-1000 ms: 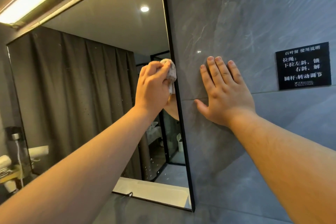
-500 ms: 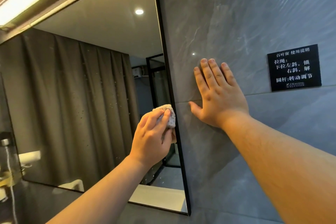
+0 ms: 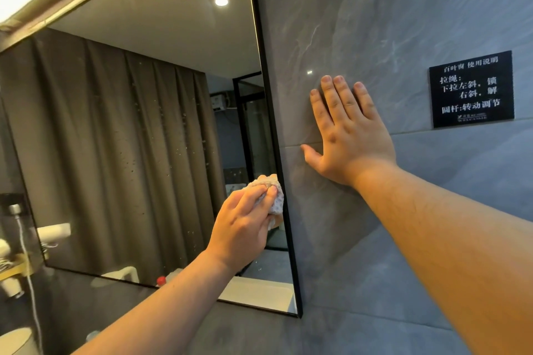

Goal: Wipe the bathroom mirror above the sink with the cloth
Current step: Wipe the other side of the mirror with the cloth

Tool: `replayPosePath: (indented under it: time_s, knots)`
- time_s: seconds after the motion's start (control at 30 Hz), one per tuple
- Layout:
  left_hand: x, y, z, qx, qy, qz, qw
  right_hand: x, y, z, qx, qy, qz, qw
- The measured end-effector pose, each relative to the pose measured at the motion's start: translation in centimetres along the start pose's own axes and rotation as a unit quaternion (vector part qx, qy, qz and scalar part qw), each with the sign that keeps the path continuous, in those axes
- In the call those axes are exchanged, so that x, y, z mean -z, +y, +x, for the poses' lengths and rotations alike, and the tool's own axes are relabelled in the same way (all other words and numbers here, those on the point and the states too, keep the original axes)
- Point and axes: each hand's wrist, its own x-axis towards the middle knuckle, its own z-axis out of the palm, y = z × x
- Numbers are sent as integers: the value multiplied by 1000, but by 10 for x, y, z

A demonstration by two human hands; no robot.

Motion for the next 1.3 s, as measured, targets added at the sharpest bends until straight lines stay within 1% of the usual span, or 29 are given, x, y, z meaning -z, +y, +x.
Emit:
replayPosePath:
  time_s: [0.1, 0.23, 0.33, 0.4, 0.47, 0.57, 0.67, 0.73, 0.8, 0.9, 0.97, 1.03, 1.13, 1.3]
  knots:
    - [3, 2, 0, -13, -4, 8, 1000, 0, 0, 0, 2, -5, 0, 1000]
    - [3, 4, -19, -71, -39, -6, 997, 0, 0, 0, 3, -10, -3, 1000]
    - [1, 7, -33, -69, -57, -20, 996, 1, 0, -1, -1, -10, 2, 1000]
    - [1, 6, -33, -65, -55, -27, 996, -2, -5, -9, -12, -10, 13, 1000]
    - [4, 3, -24, -81, -54, -20, 995, -7, -14, -23, -19, -9, 23, 999]
    - [9, -10, -7, -88, -24, -8, 996, -13, -22, -38, -21, -10, 23, 999]
    - [16, -27, 11, -58, -2, 13, 998, -13, -23, -39, -24, -5, 21, 999]
    - [20, -42, 25, -24, 15, 27, 999, -13, -24, -38, -27, -5, 23, 999]
    - [23, -57, 38, 49, 42, 36, 997, -14, -24, -38, -27, -5, 22, 999]
    - [24, -66, 53, 177, 79, 26, 981, -13, -23, -38, -29, -3, 24, 999]
    - [22, -62, 53, 206, 80, 24, 975, -13, -23, -38, -30, -4, 24, 999]
    - [19, -53, 45, 189, 74, 26, 979, -13, -23, -38, -28, -4, 21, 999]
    - [10, -30, 19, 135, 48, 2, 990, -13, -23, -38, -27, -6, 20, 999]
    - [-14, 11, -27, 77, 21, -12, 997, -12, -23, -38, -26, -4, 17, 1000]
